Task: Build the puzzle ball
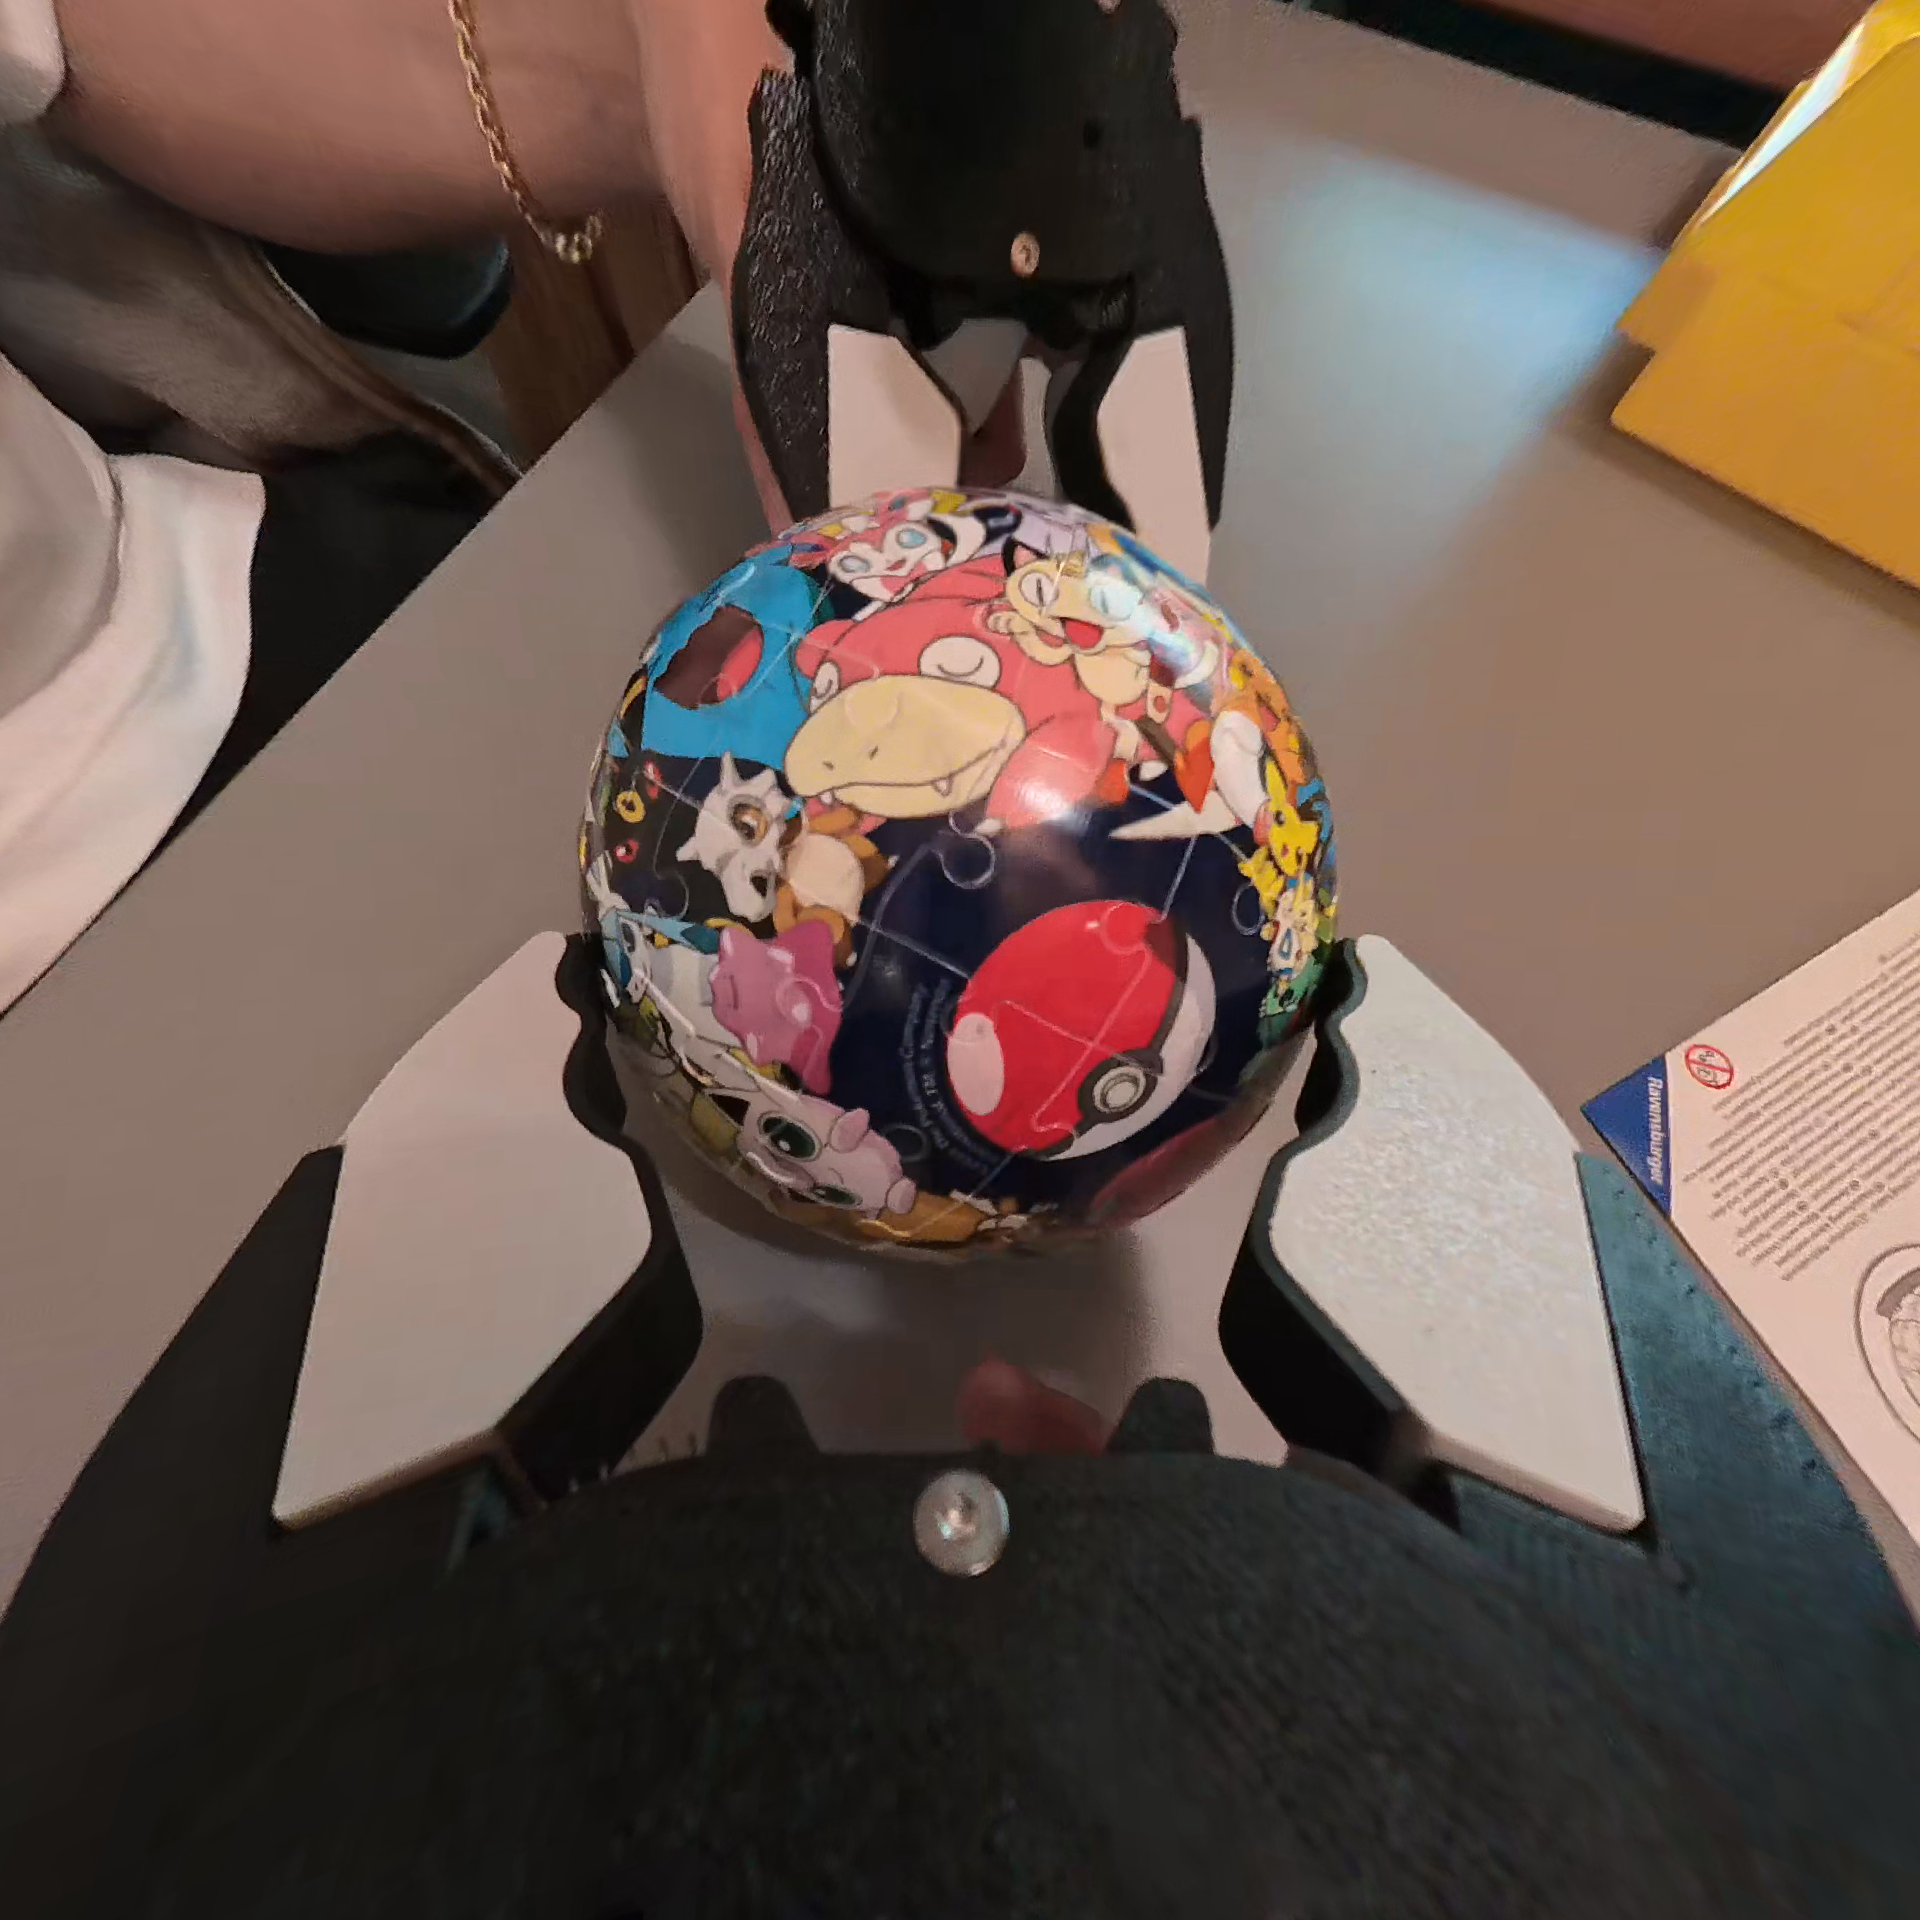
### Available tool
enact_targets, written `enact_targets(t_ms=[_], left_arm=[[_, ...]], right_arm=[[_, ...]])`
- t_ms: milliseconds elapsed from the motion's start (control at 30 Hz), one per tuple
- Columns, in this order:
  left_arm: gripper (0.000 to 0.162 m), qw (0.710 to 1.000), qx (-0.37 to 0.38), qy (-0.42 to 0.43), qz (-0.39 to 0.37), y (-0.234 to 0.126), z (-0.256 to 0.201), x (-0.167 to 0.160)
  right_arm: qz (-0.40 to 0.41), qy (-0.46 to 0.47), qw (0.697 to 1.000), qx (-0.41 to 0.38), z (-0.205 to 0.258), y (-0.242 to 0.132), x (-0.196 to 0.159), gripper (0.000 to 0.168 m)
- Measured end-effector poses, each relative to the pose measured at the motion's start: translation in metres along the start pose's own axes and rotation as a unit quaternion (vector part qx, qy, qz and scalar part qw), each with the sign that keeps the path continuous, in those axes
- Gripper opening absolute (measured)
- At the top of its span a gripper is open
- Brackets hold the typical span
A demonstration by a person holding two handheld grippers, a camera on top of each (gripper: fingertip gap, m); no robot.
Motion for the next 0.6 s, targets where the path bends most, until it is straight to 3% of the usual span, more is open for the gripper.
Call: enact_targets(t_ms=[267,500,600], left_arm=[[0.062,1.0,0.009,0.023,0.008,0.009,0.0,0.0],[0.058,0.999,0.008,0.038,0.007,0.02,0.0,0.001],[0.049,0.997,0.018,0.076,-0.002,0.024,-0.004,0.007]], right_arm=[[0.003,0.01,1.0,-0.02,-0.002,-0.018,-0.015,0.128],[-0.058,0.047,0.997,-0.028,0.001,-0.034,-0.03,0.127],[-0.078,0.05,0.995,-0.037,0.005,-0.038,-0.034,0.127]])
Point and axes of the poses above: each gripper's, where its closed fingertips meet, y out along the fingers, x out of its top, z = x × y across the jaws, the point moved 1 cm from there along -y, back along the fingers, and after that the axes turned 3 degrees about -y, right-handed, at the moved point
